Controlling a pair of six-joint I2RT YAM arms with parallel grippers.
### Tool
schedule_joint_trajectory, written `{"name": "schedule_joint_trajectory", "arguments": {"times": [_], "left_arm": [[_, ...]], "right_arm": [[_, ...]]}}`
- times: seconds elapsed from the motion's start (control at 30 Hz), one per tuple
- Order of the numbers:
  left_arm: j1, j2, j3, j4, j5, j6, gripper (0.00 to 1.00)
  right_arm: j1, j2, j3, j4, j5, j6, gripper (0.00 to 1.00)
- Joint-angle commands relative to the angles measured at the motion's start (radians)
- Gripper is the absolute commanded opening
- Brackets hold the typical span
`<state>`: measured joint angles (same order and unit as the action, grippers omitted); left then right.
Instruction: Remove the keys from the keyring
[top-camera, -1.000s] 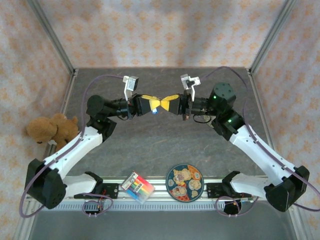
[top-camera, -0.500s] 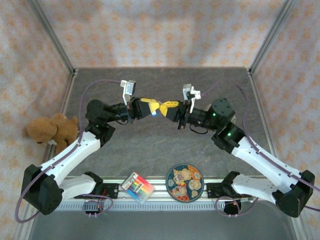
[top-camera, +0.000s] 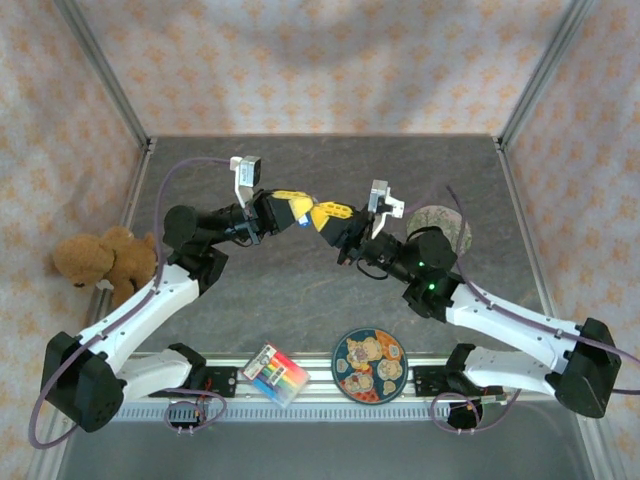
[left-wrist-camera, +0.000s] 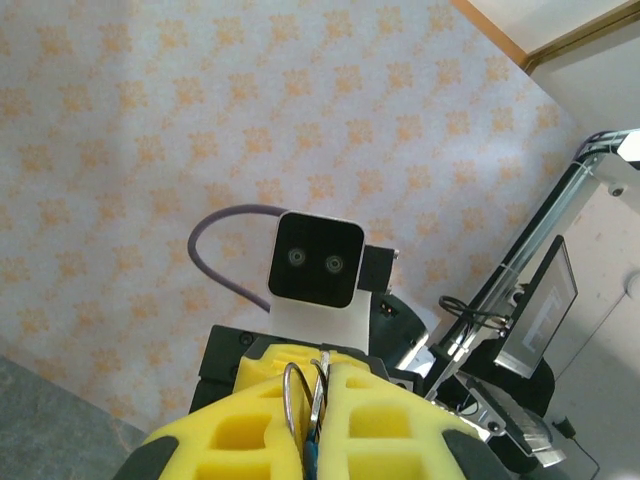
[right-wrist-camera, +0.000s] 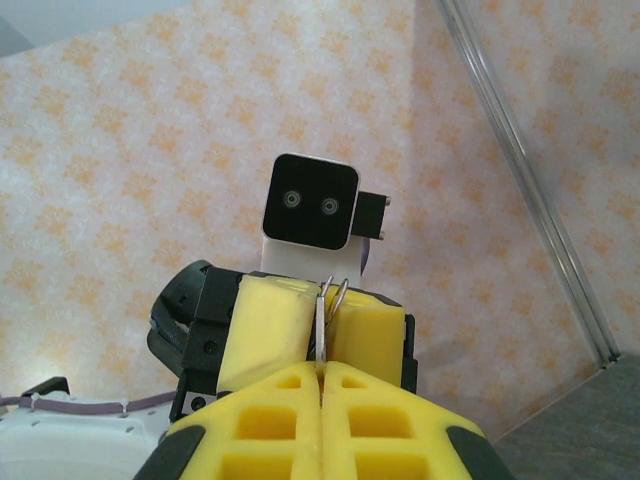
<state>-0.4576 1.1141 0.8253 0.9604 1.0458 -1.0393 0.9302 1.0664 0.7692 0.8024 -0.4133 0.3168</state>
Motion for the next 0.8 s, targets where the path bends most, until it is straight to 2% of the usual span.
{"name": "schedule_joint_trajectory", "arguments": {"times": [0.0,0.07,0.17,0.33,0.43,0.7,0.77], "left_arm": [[-0.004,-0.034,0.006,0.039,-0.083,0.031,0.02],[-0.004,-0.065,0.002,-0.054,-0.091,0.090,0.07],[-0.004,-0.112,-0.003,-0.169,-0.115,0.177,0.22],[-0.003,-0.136,-0.010,-0.203,-0.125,0.196,0.48],[-0.002,-0.148,-0.009,-0.242,-0.132,0.222,0.52],[0.001,-0.201,0.056,-0.549,-0.150,0.403,0.54],[0.001,-0.198,0.078,-0.603,-0.140,0.432,0.58]], "right_arm": [[0.032,0.005,0.007,-0.071,-0.021,0.002,0.00],[0.022,-0.021,0.025,-0.140,-0.006,-0.008,0.00],[-0.021,-0.046,0.055,-0.225,-0.028,0.007,0.00],[-0.083,-0.072,0.090,-0.308,-0.075,0.033,0.00],[-0.104,-0.083,0.109,-0.342,-0.111,0.035,0.00],[-0.123,-0.128,0.166,-0.516,-0.151,-0.054,0.00],[-0.125,-0.134,0.182,-0.572,-0.155,-0.097,0.00]]}}
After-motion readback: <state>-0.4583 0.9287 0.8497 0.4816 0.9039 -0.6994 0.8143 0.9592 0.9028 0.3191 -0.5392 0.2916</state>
